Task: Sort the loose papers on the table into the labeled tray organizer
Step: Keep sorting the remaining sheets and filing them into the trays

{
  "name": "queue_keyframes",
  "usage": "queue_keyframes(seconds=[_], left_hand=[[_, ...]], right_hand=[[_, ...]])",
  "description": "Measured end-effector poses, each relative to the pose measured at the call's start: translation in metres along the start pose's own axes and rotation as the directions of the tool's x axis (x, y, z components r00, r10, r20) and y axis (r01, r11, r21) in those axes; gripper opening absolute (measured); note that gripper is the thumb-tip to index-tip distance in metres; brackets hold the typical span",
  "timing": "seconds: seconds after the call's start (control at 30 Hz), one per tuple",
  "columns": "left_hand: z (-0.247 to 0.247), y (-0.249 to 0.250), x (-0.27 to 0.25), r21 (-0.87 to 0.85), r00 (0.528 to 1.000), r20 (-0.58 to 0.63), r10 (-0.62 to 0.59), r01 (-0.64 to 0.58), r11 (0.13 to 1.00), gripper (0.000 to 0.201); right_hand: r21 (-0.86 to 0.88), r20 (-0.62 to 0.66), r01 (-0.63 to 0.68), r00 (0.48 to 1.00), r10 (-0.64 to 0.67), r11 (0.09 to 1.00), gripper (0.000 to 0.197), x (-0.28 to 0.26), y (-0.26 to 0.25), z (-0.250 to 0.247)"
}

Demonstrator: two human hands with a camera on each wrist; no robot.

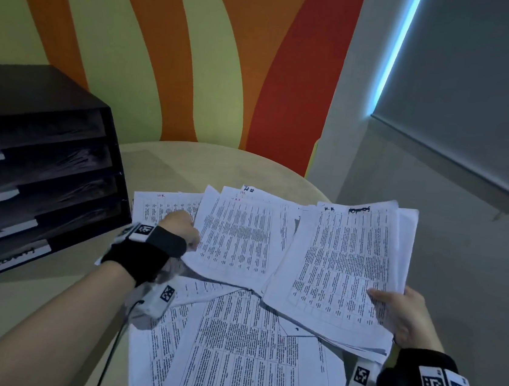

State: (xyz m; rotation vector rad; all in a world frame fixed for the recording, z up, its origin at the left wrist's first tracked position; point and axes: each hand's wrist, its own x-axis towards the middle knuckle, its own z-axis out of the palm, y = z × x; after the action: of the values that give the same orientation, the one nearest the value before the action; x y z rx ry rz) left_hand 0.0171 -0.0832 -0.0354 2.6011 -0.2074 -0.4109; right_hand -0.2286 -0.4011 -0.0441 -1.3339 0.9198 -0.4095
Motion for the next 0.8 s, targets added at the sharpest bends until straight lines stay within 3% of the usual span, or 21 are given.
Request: queue_keyframes(seconds=[0.1,0.2,0.3,0.37,0.57,0.67,0.73,0.8], left_hand=[[-0.02,-0.009,-0.005,0.191,0.976,0.212,-0.052,0.011,0.981,0.029],[-0.02,-0.01,-0.007,0.382,0.988,0.129,-0.09,0.034,0.924,0.031],[-0.01,-0.011,0.002,0.094,0.998,0.041,-0.058,0.054,0.994,0.058],[-0.002,-0.009,0.003,-0.095,0.999,0.005,-0.055,0.055,0.994,0.066],[0.021,-0.016,0.011,-0.402,0.998,-0.047,0.029,-0.045,0.914,0.004],[0.008,-0.016,0.007,-0.396,0.966,-0.248,0.077,-0.174,0.902,0.015],[-0.01,-0.015,0.001,-0.496,0.935,-0.344,0.086,-0.259,0.829,0.023],[-0.03,-0.013,-0.007,-0.669,0.94,-0.342,0.013,-0.253,0.699,0.031]], right_hand=[[-0.002,-0.009,-0.021,1.0,0.021,1.0,0.026,0.003,0.002,-0.001],[-0.002,-0.019,-0.024,1.0,0.024,1.0,0.027,0.004,0.002,0.002],[0.001,-0.019,-0.018,1.0,0.018,1.0,0.026,0.004,0.002,0.004],[-0.003,-0.01,-0.014,1.0,0.014,1.0,0.025,0.002,0.002,0.006],[-0.003,0.041,-0.013,0.999,0.013,1.0,0.026,-0.001,0.0,0.008],[-0.011,0.039,-0.014,0.999,0.015,1.0,0.025,-0.003,-0.001,0.008],[-0.014,0.034,-0.016,0.999,0.017,1.0,0.028,-0.002,0.0,0.008],[-0.023,0.032,-0.015,0.999,0.015,1.0,0.031,0.002,0.002,0.009]])
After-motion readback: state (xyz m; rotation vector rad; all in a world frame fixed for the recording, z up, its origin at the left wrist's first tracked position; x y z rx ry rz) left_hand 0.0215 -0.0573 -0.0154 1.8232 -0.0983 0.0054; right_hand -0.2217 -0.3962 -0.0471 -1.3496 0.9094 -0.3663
